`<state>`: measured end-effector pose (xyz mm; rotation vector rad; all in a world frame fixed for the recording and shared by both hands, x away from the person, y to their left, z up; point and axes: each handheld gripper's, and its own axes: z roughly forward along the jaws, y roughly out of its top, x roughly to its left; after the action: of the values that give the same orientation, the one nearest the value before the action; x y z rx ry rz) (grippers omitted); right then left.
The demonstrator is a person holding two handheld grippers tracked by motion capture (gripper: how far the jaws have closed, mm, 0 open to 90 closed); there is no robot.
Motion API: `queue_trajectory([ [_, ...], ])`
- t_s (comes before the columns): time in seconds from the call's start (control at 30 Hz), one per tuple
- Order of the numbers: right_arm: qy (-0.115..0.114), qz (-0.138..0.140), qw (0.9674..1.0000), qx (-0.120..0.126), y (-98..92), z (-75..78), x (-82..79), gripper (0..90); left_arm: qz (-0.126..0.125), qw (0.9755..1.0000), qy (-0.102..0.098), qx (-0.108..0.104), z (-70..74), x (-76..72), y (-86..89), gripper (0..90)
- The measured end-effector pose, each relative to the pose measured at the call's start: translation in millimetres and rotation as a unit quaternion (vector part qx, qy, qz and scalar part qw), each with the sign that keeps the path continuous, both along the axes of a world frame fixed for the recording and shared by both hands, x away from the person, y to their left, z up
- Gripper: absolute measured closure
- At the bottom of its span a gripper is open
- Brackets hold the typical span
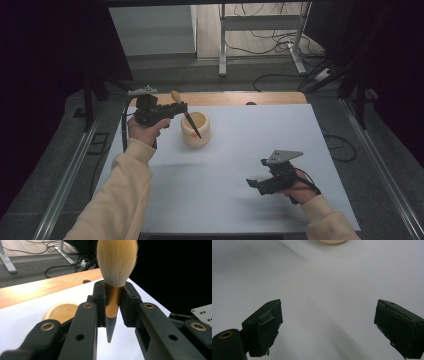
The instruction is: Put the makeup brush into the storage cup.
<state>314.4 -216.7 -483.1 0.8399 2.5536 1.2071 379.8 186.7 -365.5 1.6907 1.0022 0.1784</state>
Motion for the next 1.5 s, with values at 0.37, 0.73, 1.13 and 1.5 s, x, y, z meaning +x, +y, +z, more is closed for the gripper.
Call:
queue_trajectory([
  [0.37,0.000,0.007,0.9999,-0.008,1.2,-1.5,-0.2,8.2,0.011,0.9999,0.001,0.002,3.9,9.8,5.5,76.8],
  [0.73,0.001,0.010,0.9999,-0.012,1.5,-2.5,-0.2,8.2,0.024,0.9997,0.002,0.003,6.7,19.0,9.6,76.7],
  [1.13,-0.008,0.012,0.9998,-0.011,1.6,-2.1,-0.8,8.1,0.034,0.9994,0.006,-0.005,4.9,28.5,12.1,76.7],
  [1.5,-0.008,0.010,0.9998,-0.017,1.4,-2.7,-0.3,8.1,0.047,0.9988,0.012,-0.008,0.7,40.9,15.6,76.7],
])
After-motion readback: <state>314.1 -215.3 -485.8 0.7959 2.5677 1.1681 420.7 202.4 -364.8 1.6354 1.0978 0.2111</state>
